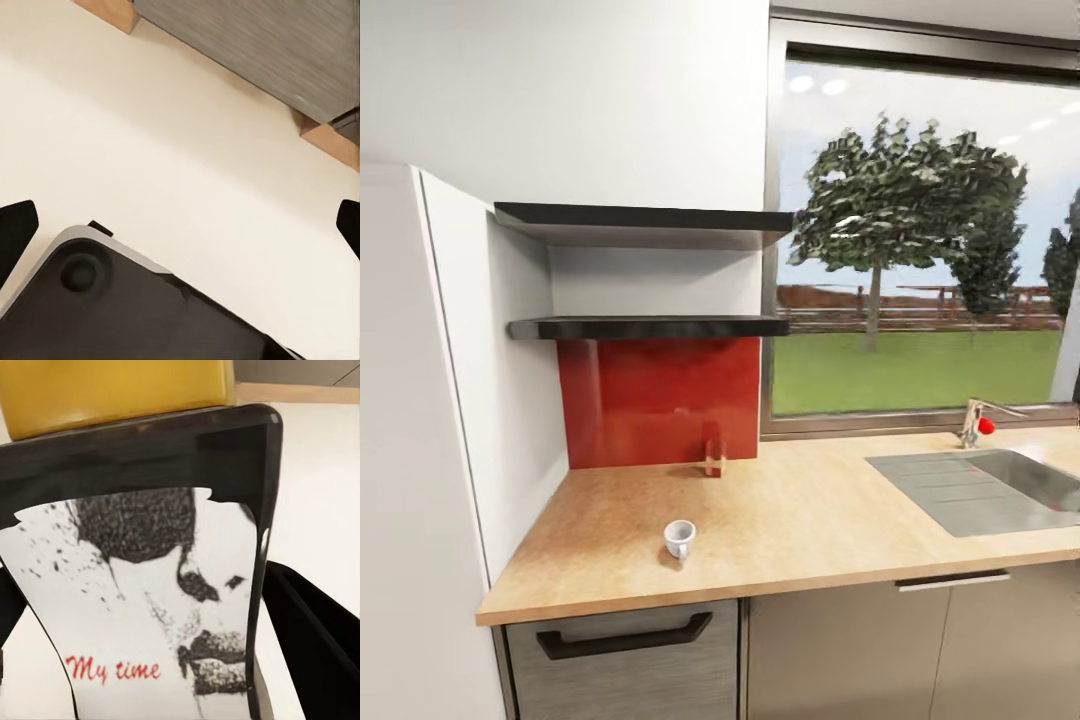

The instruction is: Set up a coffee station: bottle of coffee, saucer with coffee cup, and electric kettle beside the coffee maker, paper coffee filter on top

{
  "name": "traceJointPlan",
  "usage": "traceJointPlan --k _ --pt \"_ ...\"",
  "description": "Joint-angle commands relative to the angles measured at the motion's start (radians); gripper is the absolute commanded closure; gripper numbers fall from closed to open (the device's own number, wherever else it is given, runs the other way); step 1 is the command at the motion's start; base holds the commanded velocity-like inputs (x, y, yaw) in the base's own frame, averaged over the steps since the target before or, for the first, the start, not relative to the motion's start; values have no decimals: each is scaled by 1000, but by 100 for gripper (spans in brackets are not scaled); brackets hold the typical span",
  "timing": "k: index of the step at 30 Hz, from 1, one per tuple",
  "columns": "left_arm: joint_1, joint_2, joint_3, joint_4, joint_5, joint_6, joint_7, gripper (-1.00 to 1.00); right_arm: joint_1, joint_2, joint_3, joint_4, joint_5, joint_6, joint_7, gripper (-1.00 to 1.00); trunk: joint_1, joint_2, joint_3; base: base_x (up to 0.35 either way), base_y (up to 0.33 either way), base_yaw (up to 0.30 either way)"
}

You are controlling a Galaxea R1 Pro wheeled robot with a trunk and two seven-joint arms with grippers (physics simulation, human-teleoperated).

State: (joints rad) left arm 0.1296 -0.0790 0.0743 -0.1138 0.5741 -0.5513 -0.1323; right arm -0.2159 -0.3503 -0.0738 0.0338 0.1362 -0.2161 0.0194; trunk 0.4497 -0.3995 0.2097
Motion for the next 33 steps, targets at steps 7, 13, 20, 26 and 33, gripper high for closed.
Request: traceJointPlan --k 7,13,20,26,33 --pt "1 -1 7 -1 5 1 -10 -100 6 11 -9 4 8 57 26 100 0 -1 0 0 -299 2" --pt "1 -1 7 -1 4 1 -10 -100 22 21 -9 3 8 73 30 100 0 -1 0 0 -299 0" --pt "1 -1 7 -1 4 1 -10 -100 25 28 -9 3 8 78 31 100 0 -1 0 0 -300 0" --pt "1 -1 7 -1 4 1 -10 -100 28 31 -9 3 7 77 31 100 0 -1 0 0 -301 0" --pt "1 -1 7 -1 4 1 -10 -100 29 30 -9 3 7 76 31 100 0 -1 0 0 -302 0"
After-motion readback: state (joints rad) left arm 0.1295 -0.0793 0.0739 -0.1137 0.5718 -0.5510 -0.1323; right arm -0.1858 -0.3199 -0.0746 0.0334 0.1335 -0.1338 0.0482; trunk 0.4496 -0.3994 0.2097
